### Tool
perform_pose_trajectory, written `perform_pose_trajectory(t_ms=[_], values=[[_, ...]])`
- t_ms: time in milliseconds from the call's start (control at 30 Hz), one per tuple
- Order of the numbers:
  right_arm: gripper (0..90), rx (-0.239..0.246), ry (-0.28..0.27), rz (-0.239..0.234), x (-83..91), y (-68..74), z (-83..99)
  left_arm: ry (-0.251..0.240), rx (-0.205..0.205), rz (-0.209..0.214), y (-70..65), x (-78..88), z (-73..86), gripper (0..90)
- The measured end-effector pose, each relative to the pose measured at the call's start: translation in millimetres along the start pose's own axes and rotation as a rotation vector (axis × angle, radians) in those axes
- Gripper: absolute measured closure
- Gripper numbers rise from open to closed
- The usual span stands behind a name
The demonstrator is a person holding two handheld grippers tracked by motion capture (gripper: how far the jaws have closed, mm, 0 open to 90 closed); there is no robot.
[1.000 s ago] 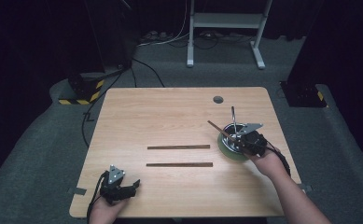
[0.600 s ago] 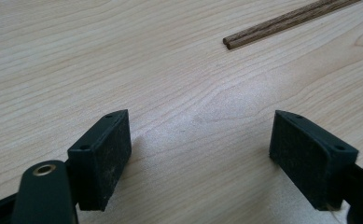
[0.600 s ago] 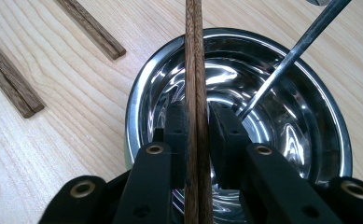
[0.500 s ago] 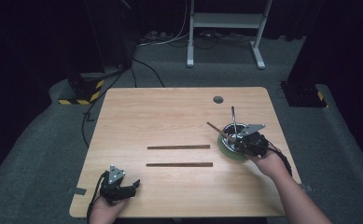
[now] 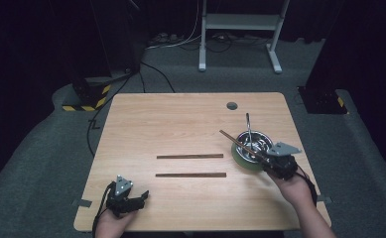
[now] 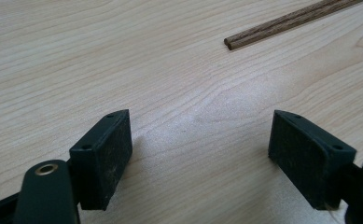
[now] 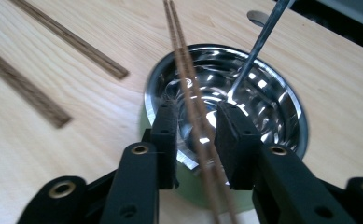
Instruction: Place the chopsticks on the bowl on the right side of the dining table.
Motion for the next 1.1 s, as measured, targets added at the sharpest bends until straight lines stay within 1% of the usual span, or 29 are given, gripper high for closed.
perform_pose_trajectory(t_ms=[33,67,133,167,200,233,267,300,333,400,433,500,533,633,667,700,767,800,833,867,1067,1100], values=[[72.4,-0.023,-0.023,0.005,3.6,5.4,5.9,0.0,-0.001,-0.004,0.1,0.1,0.0,21.4],[78.6,-0.046,-0.06,0.037,8.8,16.0,17.8,-0.003,0.004,0.001,-0.3,-0.3,0.1,21.5],[82.3,-0.061,-0.071,0.071,10.3,23.2,28.1,-0.001,0.003,-0.007,0.1,0.0,0.0,21.5],[82.3,-0.061,-0.071,0.071,10.3,23.2,28.1,0.001,0.0,-0.009,0.4,0.2,-0.1,21.5],[84.5,-0.097,-0.092,0.087,10.7,26.7,39.5,0.0,0.003,-0.012,0.5,0.1,-0.2,21.7],[84.5,-0.117,-0.095,0.089,10.9,26.5,42.7,0.0,0.002,-0.012,0.6,0.1,-0.2,21.7],[84.5,-0.122,-0.1,0.1,11.8,26.2,44.6,0.0,0.002,-0.012,0.6,0.1,-0.2,21.7],[84.5,-0.122,-0.1,0.1,11.8,26.2,44.6,0.001,0.0,-0.011,0.7,0.1,-0.2,21.7],[85.0,-0.131,-0.118,0.125,13.4,23.8,48.5,0.0,0.0,-0.011,0.8,0.1,-0.2,21.7],[86.4,-0.185,-0.126,0.135,14.2,20.5,56.0,0.001,0.0,-0.011,0.8,0.1,-0.2,21.7],[87.0,-0.193,-0.113,0.138,12.0,19.2,61.5,0.0,0.0,-0.011,0.7,0.1,-0.2,21.8],[87.4,-0.195,-0.107,0.143,11.0,19.4,62.6,0.001,0.0,-0.012,0.7,0.2,-0.2,21.8],[87.6,-0.19,-0.107,0.144,10.6,19.4,63.1,0.001,0.0,-0.012,0.7,0.3,-0.1,21.8],[87.8,-0.195,-0.112,0.154,10.1,21.1,62.7,0.001,-0.001,-0.013,0.9,0.6,0.1,22.0],[87.8,-0.185,-0.111,0.16,9.2,21.8,62.8,0.001,0.0,-0.014,0.8,0.7,0.1,22.1],[87.8,-0.185,-0.111,0.16,9.2,21.8,62.8,0.001,0.0,-0.014,0.8,0.7,0.1,22.1],[87.8,-0.188,-0.111,0.176,7.8,20.8,63.7,0.001,0.0,-0.013,0.9,0.7,0.1,22.0],[87.8,-0.188,-0.111,0.176,7.8,20.8,63.7,0.001,0.0,-0.013,0.9,0.7,0.1,22.0],[87.8,-0.198,-0.109,0.177,7.9,20.4,64.1,0.001,0.0,-0.013,0.9,0.7,0.1,22.0],[87.8,-0.199,-0.118,0.188,7.8,18.8,64.4,0.001,0.0,-0.013,0.9,0.7,0.1,22.1],[87.6,-0.201,-0.118,0.196,7.0,17.0,65.2,0.001,0.0,-0.013,0.9,0.7,0.1,22.0],[87.6,-0.209,-0.121,0.201,7.1,16.8,65.2,0.001,0.0,-0.013,0.9,0.7,0.1,22.1]])
Point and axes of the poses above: each handheld gripper's, and its own axes: x roughly backward along the jaws, z roughly out of its underside, y roughly to its left, the point moved 3 cm from there along -x, roughly forward along the jaws, and after that the axes turned 3 degrees about -y, right-handed, at the moved point
